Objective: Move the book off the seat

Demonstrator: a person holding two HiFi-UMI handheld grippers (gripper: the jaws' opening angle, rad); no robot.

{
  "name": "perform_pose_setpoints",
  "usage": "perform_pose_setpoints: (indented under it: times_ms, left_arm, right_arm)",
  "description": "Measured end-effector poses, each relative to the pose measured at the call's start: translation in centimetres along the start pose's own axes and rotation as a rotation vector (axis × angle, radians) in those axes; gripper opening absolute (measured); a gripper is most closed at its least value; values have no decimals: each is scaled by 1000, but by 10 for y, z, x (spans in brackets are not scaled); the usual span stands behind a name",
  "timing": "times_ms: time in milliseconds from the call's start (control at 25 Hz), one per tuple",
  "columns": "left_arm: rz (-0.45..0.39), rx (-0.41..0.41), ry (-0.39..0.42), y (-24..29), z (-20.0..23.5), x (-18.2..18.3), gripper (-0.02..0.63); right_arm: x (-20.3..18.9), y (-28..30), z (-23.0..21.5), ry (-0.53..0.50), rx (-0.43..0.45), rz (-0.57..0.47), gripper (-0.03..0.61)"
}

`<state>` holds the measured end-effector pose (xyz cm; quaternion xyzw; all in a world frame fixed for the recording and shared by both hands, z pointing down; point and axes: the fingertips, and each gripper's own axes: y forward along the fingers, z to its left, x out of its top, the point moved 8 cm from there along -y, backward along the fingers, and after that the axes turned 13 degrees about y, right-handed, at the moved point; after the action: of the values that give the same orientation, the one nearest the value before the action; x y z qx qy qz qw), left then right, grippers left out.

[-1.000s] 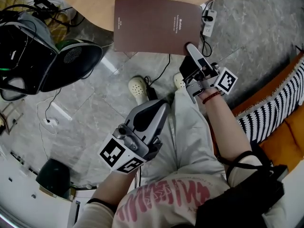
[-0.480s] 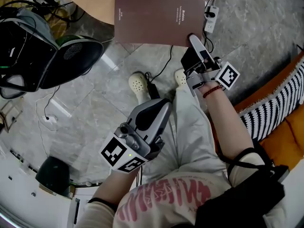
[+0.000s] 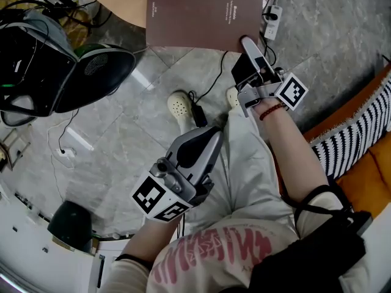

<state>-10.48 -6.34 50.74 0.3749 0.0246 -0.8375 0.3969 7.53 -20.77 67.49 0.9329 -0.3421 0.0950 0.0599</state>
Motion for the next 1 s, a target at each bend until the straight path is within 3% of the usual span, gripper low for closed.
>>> perform_pose_setpoints:
  times_ms: [320,480,680,1000]
  left_arm:
    - [1,-8,16,-12,-15,12,8]
    - [10,-43,44,-16,-27,24,8]
    - [-26,-51,67,-23,-40,44,8]
    - [-106,-93,151,-33,-77,91,8]
  right_arm:
    - [-3,-1,4,1,-30,-27,166]
    - [-3,-7,7,6,-93,-104,257]
    - [-1,-19,14,24,-182,-207,321]
    - [10,-39,73,-38,-162,-215,327]
